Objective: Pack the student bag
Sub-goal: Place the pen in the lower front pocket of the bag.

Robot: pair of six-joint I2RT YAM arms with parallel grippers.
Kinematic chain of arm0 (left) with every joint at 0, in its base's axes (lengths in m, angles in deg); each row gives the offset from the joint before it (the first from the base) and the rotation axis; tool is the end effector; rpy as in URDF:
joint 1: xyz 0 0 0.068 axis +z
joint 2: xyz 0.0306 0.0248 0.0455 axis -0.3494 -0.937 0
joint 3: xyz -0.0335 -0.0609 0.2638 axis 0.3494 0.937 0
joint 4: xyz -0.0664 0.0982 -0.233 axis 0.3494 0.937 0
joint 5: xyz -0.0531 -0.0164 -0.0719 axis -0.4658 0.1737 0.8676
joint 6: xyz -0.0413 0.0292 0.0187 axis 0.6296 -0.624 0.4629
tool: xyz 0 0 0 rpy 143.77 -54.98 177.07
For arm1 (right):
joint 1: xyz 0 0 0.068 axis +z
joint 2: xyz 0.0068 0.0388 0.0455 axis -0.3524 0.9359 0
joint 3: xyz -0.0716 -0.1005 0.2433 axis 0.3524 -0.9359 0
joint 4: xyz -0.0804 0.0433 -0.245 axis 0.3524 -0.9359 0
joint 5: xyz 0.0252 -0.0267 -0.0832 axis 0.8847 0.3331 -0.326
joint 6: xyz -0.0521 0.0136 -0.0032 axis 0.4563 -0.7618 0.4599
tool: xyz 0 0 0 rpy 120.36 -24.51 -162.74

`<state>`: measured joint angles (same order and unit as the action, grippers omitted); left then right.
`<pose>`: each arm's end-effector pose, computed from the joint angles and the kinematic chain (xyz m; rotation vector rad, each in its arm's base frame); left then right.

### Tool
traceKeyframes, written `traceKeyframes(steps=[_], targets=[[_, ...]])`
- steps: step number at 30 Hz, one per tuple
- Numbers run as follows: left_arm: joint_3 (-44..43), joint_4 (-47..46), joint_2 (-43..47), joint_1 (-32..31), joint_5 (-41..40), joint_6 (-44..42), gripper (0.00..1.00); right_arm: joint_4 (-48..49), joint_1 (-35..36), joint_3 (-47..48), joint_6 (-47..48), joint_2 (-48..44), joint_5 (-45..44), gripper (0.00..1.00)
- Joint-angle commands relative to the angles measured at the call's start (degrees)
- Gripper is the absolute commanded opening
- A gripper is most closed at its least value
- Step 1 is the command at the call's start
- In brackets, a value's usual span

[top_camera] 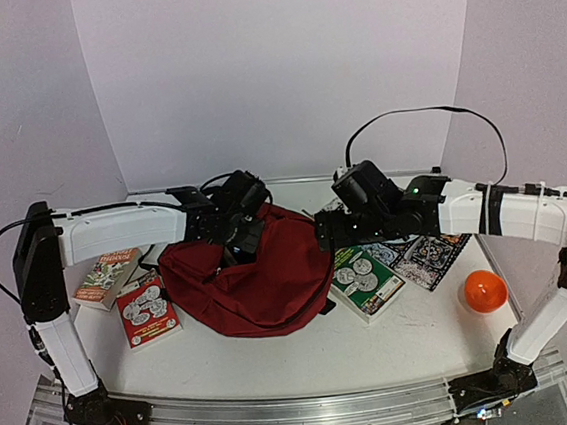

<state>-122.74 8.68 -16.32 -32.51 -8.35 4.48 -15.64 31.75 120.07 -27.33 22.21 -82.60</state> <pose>0.2545 -0.3079 0.2596 0.5535 2.2644 0.0686 0.2324 0.2801 0.3033 -0.0945 2.0477 0.5689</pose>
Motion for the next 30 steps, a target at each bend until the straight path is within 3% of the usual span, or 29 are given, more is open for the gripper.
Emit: traceKeyframes(steps=[1,17,30], targets=[[-1.6,-1.8,-2.3,0.6,-3.0,-1.6,0.00,-1.2,-0.1,-0.7,0.4,-2.2,-1.8,0.98],[-1.3,8.0,-5.1,1.5,-1.6,-3.1,0.00,-1.3,-0.2,-0.3,1.0,-1.9,-2.4,0.98],[-7.0,11.3,-5.3,2.4,-2.8,-0.3,0.33,-1.4,-0.3,-1.0,0.9,-2.4,-2.4,0.98]])
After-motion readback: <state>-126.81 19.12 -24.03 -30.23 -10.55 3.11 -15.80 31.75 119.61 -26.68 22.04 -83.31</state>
